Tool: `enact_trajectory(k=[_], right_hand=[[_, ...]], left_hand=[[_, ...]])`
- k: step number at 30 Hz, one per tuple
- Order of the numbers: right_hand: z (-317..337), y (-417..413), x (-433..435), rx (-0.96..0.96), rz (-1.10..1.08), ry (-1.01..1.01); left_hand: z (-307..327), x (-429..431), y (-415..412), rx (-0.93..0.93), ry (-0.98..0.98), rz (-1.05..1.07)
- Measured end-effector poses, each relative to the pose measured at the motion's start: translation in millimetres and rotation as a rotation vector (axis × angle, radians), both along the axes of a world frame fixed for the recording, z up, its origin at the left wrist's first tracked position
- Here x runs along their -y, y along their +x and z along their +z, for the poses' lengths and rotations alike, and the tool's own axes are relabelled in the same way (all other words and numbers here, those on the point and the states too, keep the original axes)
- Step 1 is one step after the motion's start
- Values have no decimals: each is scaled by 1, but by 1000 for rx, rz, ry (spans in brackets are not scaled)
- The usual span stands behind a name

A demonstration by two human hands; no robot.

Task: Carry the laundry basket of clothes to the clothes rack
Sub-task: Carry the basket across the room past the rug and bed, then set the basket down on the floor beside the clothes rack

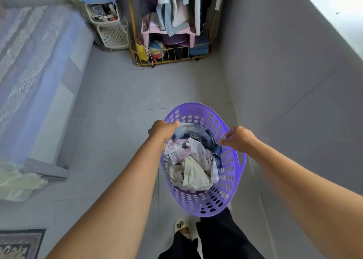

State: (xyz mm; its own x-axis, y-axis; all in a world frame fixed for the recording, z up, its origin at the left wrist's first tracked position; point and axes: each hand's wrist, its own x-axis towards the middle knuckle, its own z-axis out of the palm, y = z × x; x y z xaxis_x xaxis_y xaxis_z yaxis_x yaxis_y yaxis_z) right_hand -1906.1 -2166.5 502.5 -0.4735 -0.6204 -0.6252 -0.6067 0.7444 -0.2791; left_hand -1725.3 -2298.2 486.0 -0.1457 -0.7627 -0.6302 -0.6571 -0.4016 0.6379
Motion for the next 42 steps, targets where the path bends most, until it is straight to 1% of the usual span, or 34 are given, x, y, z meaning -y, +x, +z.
enact_trajectory(k=[4, 7, 17, 20, 23, 26, 28, 31, 36, 42], right_hand=[[-6, -46, 59, 6, -15, -9], [-9, -80, 104, 16, 3, -20], [-5, -183, 239, 16, 60, -15], [-13, -206, 276, 16, 59, -11], [-25, -225, 314, 16, 61, 1], [-37, -245, 362, -17, 86, 57], [-43, -257, 391, -32, 60, 53], [-40, -273, 433, -24, 55, 92], [-39, -307, 498, 41, -74, 23], [-43, -353, 559, 68, -129, 52]], left_hand=[[2, 55, -41, 25, -3, 5], [-2, 92, -69, 19, -1, 68], [4, 211, -161, -53, 26, 148], [-1, 246, -180, -40, 38, 163], [-7, 282, -199, -34, 45, 147], [-16, 333, -222, -31, 60, 124], [-21, 365, -236, -33, 63, 108], [-24, 412, -255, 3, 73, 80], [-29, 498, -296, 52, 47, -4], [-34, 579, -359, 49, 42, -54]])
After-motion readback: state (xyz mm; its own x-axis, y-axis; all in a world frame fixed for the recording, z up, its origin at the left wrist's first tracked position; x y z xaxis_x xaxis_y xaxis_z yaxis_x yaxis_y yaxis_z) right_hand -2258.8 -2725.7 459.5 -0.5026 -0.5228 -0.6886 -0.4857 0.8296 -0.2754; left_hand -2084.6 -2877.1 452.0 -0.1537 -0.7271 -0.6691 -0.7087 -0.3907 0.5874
